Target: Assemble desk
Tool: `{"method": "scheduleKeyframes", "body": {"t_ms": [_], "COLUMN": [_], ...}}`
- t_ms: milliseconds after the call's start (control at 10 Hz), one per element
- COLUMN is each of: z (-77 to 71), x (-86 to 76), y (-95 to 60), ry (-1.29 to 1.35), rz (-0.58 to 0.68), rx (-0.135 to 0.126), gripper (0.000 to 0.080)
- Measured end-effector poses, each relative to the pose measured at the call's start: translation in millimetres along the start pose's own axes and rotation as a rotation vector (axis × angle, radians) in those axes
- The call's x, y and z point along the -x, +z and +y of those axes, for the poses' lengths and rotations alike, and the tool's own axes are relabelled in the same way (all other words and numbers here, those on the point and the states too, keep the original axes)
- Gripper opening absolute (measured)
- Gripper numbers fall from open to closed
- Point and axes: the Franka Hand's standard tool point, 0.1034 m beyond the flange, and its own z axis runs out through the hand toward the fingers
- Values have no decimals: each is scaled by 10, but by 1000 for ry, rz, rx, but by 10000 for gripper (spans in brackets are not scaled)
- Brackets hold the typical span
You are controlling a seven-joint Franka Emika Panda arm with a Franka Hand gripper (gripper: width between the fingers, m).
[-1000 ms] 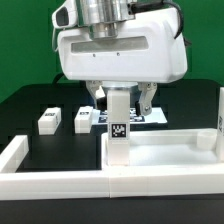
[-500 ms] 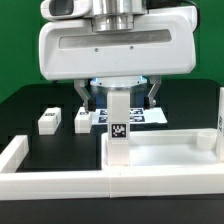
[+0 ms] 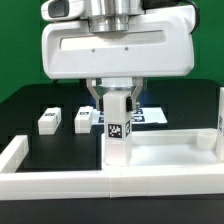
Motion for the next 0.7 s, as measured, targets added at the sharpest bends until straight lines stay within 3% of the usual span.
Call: {"method": "scheduleKeyframes", "body": {"t_ms": [300, 600, 700], "z": [32, 154, 150], "x": [-6, -29, -21], "y": [6, -4, -3], "ry": [369, 903, 988], "rz": [-5, -46, -58], "rx": [-5, -103, -102], "gripper": [288, 292, 292]}}
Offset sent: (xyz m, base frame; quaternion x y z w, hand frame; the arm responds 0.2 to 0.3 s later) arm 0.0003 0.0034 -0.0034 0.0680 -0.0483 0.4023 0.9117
